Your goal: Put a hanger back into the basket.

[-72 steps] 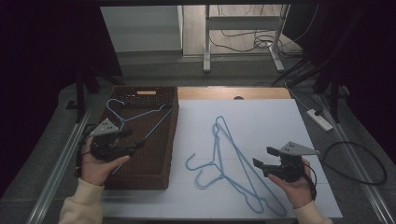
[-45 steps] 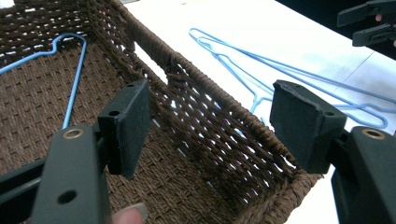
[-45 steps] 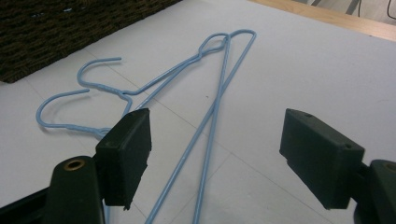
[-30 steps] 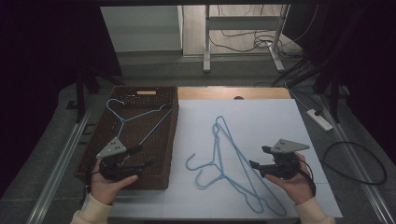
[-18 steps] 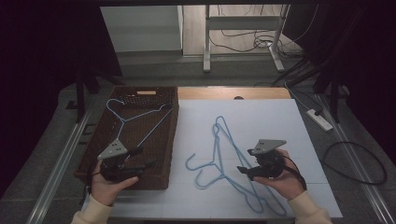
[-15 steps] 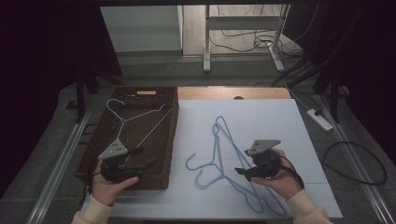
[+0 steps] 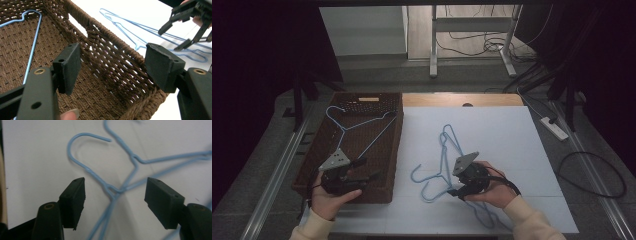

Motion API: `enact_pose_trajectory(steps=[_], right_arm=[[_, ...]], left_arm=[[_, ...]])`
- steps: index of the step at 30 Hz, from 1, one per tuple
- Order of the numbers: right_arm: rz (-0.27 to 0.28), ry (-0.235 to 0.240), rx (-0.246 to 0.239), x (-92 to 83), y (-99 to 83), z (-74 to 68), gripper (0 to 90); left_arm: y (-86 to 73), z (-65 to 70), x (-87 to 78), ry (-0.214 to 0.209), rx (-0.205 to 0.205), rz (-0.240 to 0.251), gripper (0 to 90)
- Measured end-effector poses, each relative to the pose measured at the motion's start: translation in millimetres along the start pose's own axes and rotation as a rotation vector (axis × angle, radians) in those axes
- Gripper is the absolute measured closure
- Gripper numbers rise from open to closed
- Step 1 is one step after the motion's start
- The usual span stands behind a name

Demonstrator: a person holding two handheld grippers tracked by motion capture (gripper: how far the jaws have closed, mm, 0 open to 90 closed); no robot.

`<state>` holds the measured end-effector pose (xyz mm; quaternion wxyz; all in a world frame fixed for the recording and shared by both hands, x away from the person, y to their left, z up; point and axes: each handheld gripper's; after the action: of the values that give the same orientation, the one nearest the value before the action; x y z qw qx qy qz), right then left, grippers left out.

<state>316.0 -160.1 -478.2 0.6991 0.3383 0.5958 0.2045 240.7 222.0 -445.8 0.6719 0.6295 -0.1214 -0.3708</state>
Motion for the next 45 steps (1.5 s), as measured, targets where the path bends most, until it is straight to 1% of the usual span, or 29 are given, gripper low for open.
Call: enact_pose_trajectory(steps=[2, 7, 8, 9, 14, 15, 21, 23, 26, 28, 31, 36, 39, 41, 43, 45], right_arm=[[-0.026, 0.033, -0.026, 8.8, 3.6, -3.1, 35.2], [-0.069, 0.071, -0.066, 25.8, 9.5, -9.2, 37.3], [-0.069, 0.071, -0.066, 25.8, 9.5, -9.2, 37.3], [-0.081, 0.096, -0.075, 31.2, 12.1, -10.9, 39.1], [-0.122, 0.133, -0.1, 43.9, 17.0, -15.2, 44.3], [-0.134, 0.14, -0.113, 46.7, 17.8, -15.8, 45.9], [-0.185, 0.163, -0.16, 55.3, 21.1, -17.9, 55.0], [-0.196, 0.166, -0.166, 56.6, 21.6, -18.0, 56.6], [-0.213, 0.195, -0.176, 58.5, 24.7, -17.9, 64.5], [-0.222, 0.211, -0.171, 59.3, 25.6, -18.1, 68.1], [-0.218, 0.227, -0.177, 59.1, 25.1, -16.3, 69.5], [-0.207, 0.232, -0.236, 58.1, 24.8, -18.6, 72.2], [-0.198, 0.224, -0.27, 57.1, 24.5, -20.3, 73.7], [-0.198, 0.197, -0.306, 56.2, 24.5, -21.1, 74.9], [-0.201, 0.17, -0.322, 55.2, 24.2, -20.6, 75.7], [-0.2, 0.152, -0.325, 53.5, 24.2, -19.3, 76.2]], left_arm=[[-0.1, -0.6, -0.3, 0.0, -0.002, -0.001, 30.5], [-0.2, -1.4, -0.4, -0.002, -0.007, -0.003, 30.4], [-0.2, -1.4, -0.4, -0.002, -0.007, -0.003, 30.4], [0.7, -1.7, -1.4, -0.002, -0.008, 0.001, 30.4], [1.6, -2.8, -3.3, -0.003, -0.012, 0.008, 30.3], [1.7, -3.0, -3.6, -0.004, -0.013, 0.009, 30.4], [1.3, -3.6, -3.4, -0.005, -0.015, 0.009, 30.4], [1.5, -3.8, -3.6, -0.005, -0.016, 0.01, 30.4], [2.1, -3.7, -4.0, -0.005, -0.015, 0.012, 30.4], [2.4, -3.4, -4.2, -0.006, -0.014, 0.012, 30.4], [2.5, -3.2, -4.6, -0.006, -0.014, 0.015, 30.4], [2.2, -3.5, -4.3, -0.004, -0.014, 0.014, 30.5], [1.9, -3.2, -3.8, -0.005, -0.012, 0.011, 30.5], [1.8, -3.0, -3.6, -0.004, -0.011, 0.012, 30.6], [1.8, -3.0, -3.6, -0.004, -0.011, 0.013, 30.6], [1.9, -3.0, -3.8, -0.003, -0.01, 0.014, 30.6]])
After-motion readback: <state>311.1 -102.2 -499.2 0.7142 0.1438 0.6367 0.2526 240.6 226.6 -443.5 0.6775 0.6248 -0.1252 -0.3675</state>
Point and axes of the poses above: each handheld gripper's, and its own axes: x roughly forward along the jaws, y roughly out of its top, z roughly to its right, and after that the axes turned 14 degrees about z, right-handed
